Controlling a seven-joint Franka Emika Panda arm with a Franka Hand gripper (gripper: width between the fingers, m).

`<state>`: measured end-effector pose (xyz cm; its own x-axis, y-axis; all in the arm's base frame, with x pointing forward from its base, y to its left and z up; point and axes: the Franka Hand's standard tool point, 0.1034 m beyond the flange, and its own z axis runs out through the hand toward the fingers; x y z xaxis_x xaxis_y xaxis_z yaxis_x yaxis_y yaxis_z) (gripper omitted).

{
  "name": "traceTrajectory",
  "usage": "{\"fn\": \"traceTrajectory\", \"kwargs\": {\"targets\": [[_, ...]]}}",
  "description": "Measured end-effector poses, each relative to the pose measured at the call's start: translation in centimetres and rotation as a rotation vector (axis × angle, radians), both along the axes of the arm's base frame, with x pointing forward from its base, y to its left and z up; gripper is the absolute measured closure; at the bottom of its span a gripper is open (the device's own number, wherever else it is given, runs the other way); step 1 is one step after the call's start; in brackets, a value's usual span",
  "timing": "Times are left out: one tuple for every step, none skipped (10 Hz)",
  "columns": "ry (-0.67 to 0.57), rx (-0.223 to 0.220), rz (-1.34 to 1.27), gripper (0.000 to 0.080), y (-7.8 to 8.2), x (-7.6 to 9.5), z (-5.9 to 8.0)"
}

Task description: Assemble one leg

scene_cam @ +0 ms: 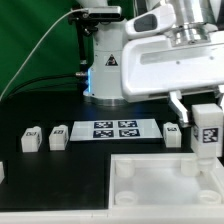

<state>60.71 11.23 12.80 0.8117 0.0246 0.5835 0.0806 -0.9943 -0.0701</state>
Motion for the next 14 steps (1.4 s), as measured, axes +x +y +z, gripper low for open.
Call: {"fn": "traceTrajectory", "kwargs": {"targets": [[0.0,0.001,0.002,0.0508,0.3,0.2,-0.1],[0.001,0.002,0.002,0.0508,0.3,0.2,-0.3],[0.004,0.002,0.002,0.0508,0.4,0.2,-0.9],[0.005,-0.001,-0.002,0.0508,0.2,0.2,-1.6],[0.014,-0.002,-0.005,0.0508,0.0,0.2,-2.4],[0.02,-0.002,-0.008,0.0508,-0.1,0.3,-3.0],[0.025,-0.002,-0.007,0.0508,0.0,0.3,-3.5],[0.017,-0.003,-0.009,0.0508,-0.1,0.3,-3.6],[0.012,-0.004,-0.011,0.0508,-0.1,0.4,-3.8],[0.03,-0.004,-0.008,0.0508,0.0,0.2,-4.4],[0.034,-0.004,-0.007,0.0508,0.1,0.0,-4.7],[0.035,-0.005,-0.006,0.0508,0.1,-0.1,-5.0],[0.03,-0.005,-0.007,0.0508,0.1,-0.1,-5.0],[0.017,-0.007,-0.009,0.0508,0.2,-0.1,-5.1]]}}
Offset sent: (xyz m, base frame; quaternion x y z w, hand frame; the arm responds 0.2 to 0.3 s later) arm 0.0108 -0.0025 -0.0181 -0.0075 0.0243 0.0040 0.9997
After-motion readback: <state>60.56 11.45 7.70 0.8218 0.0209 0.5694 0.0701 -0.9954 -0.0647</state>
